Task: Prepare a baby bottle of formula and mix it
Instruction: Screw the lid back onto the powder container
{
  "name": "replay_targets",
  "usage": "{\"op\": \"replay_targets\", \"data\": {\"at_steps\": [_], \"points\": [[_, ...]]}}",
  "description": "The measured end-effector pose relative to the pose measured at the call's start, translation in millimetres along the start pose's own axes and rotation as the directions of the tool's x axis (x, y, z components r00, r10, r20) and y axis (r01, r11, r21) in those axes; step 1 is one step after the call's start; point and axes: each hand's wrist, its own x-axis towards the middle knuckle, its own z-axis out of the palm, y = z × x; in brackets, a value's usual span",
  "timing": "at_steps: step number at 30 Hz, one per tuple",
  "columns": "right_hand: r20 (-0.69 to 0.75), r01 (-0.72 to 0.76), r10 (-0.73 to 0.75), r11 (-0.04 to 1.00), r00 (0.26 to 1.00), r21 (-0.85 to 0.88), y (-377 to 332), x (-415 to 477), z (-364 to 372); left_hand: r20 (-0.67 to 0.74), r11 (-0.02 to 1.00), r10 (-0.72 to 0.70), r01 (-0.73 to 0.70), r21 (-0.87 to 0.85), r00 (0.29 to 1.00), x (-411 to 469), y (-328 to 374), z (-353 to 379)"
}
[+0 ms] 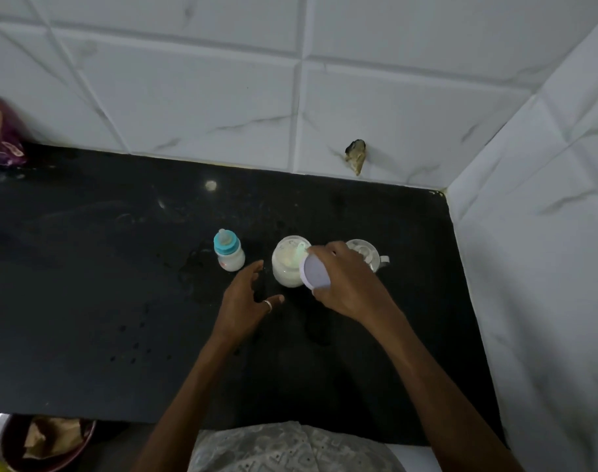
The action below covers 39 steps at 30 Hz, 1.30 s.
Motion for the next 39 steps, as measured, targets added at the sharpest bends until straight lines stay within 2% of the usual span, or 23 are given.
{"op": "replay_targets", "data": {"at_steps": [6, 15, 23, 33, 39], "points": [[0.053, 0.120, -0.116, 0.990, 0.992, -0.069, -22.3, 40.5, -29.4, 0.044, 0.999, 0.035, -0.035, 0.001, 0.998, 26.6, 18.5, 7.3], [0.316, 0.227, -0.158, 0.954, 0.936, -0.194, -34.8, 80.0, -26.0, 0.062, 0.994, 0.072, -0.066, -0.087, 0.995, 35.5, 36.9, 11.6], [0.373, 0.250, -0.154, 0.941, 0.915, -0.226, -38.4, 90.9, -23.6, 0.116, 0.999, 0.035, -0.033, -0.018, 0.993, 37.5, 47.4, 8.7], [0.424, 0.263, -0.160, 0.945, 0.891, -0.196, -40.5, 93.7, -24.5, 0.103, 0.998, 0.004, 0.003, -0.065, 0.995, 36.7, 40.4, 8.2], [0.400, 0.241, -0.137, 0.945, 0.906, -0.222, -42.4, 90.9, -16.3, 0.137, 1.000, 0.005, -0.004, -0.005, 0.991, 38.4, 44.1, 7.7]]}}
